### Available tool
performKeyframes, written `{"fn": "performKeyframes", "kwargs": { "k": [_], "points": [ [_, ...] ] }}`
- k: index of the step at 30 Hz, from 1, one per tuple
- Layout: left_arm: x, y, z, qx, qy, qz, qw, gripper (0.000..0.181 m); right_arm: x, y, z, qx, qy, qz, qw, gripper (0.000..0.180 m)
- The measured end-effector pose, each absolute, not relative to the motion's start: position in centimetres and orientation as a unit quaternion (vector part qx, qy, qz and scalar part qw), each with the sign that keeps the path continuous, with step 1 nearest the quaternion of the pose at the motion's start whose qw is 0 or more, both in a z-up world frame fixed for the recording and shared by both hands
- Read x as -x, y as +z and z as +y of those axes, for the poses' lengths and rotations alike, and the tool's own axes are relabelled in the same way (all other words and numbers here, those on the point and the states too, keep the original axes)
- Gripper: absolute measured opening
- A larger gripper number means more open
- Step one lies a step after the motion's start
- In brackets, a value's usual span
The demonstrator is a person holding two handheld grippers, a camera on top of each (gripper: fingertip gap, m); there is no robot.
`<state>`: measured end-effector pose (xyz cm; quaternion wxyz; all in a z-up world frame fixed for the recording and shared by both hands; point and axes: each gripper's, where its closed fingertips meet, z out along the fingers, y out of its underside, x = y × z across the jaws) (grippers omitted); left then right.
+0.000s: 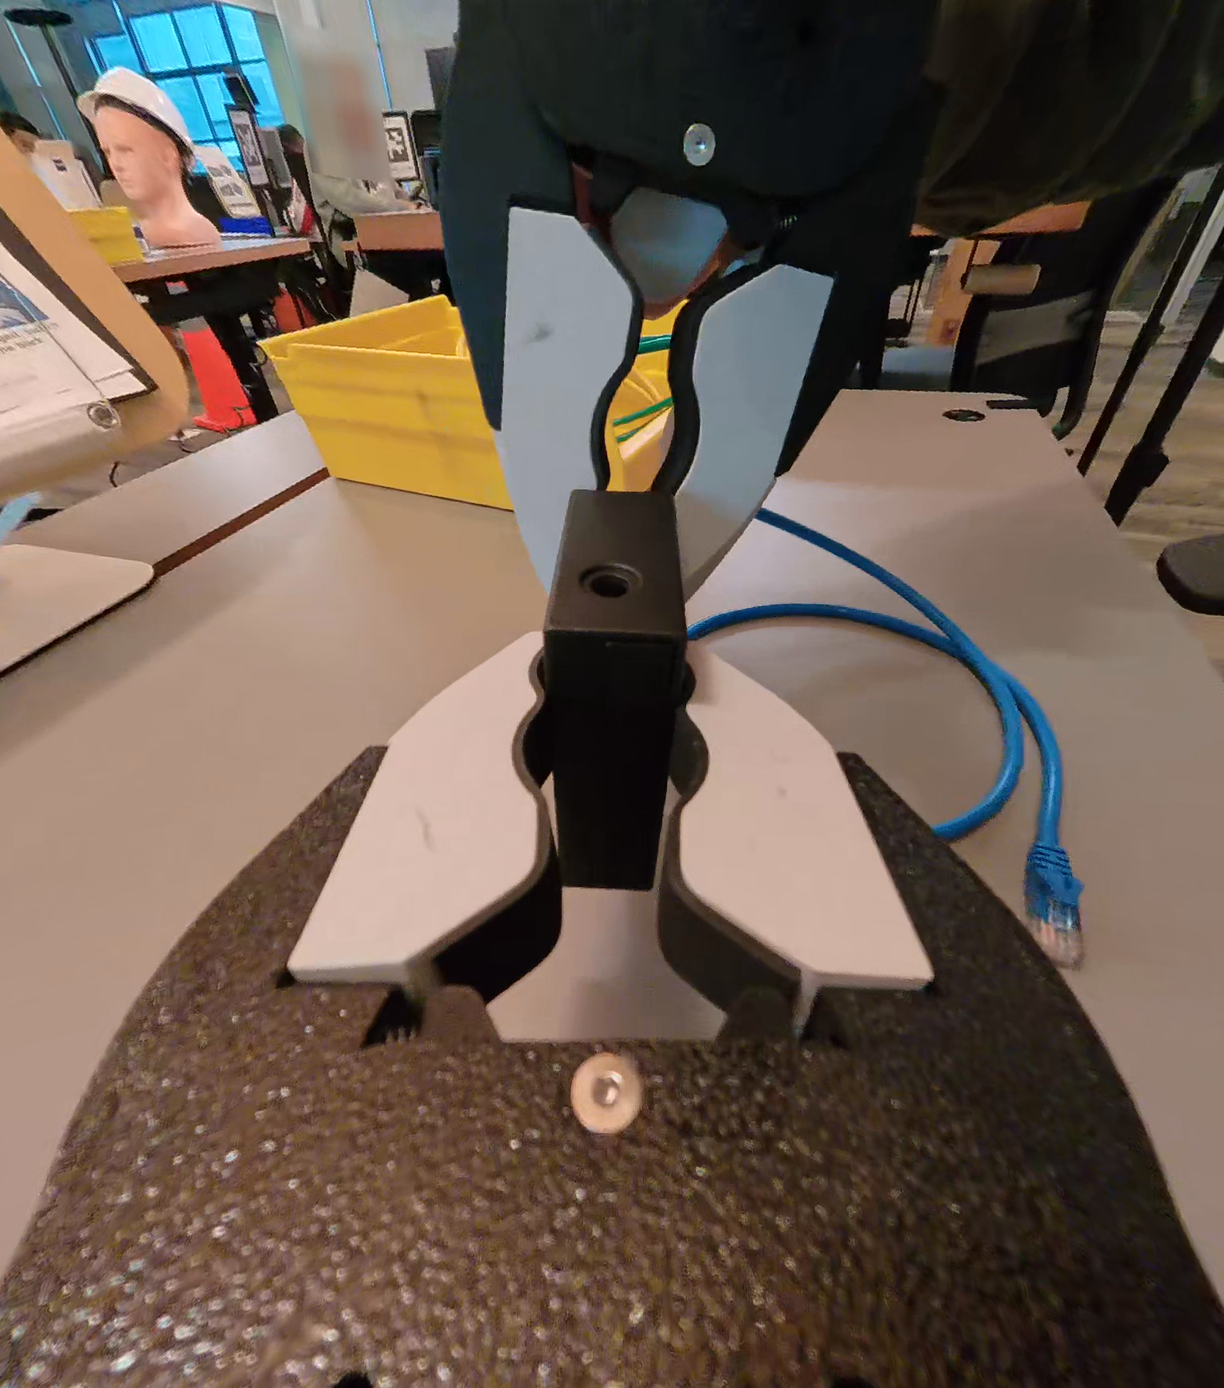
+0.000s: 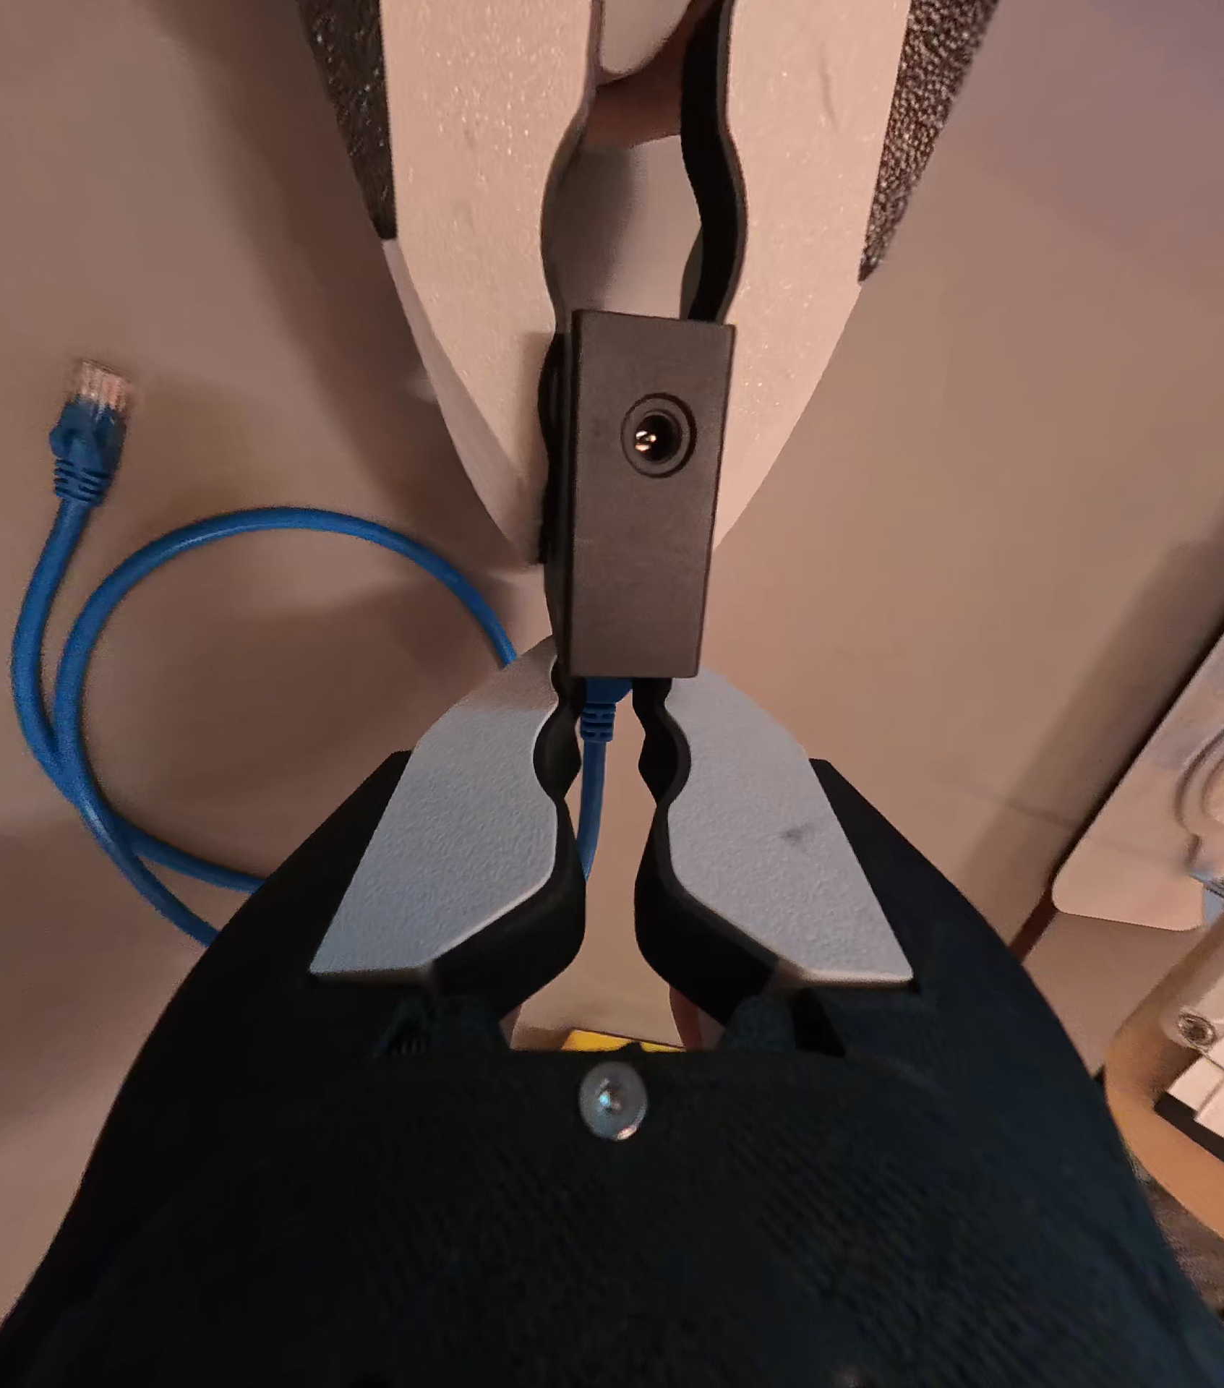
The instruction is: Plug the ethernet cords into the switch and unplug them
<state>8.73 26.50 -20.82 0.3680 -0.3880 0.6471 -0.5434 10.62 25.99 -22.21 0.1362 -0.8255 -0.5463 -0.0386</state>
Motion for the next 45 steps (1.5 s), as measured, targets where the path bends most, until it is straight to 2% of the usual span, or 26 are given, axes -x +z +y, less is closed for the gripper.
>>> {"fn": "performKeyframes", "kwargs": {
  "k": [5,9,14,26,45],
  "points": [
    [-9.1,-21.1,26.5,0.370,-0.500,0.665,0.414,0.026,-11.1,-22.5,26.1,0.831,-0.042,-0.538,0.138,0.015],
    [-9.0,-21.3,26.6,0.400,-0.537,0.648,0.364,0.027,-10.9,-22.7,26.1,0.834,-0.033,-0.534,0.131,0.015],
    [-9.0,-21.3,26.6,0.374,-0.507,0.665,0.402,0.027,-11.0,-22.7,26.2,0.833,-0.039,-0.537,0.125,0.015],
    [-8.3,-20.4,25.9,0.357,-0.539,0.664,0.376,0.027,-10.1,-21.8,25.4,0.838,-0.024,-0.538,0.084,0.014],
    [-7.4,-18.9,25.5,0.310,-0.592,0.641,0.377,0.027,-9.1,-20.5,25.1,0.826,-0.056,-0.543,0.142,0.015]
  ]
}}
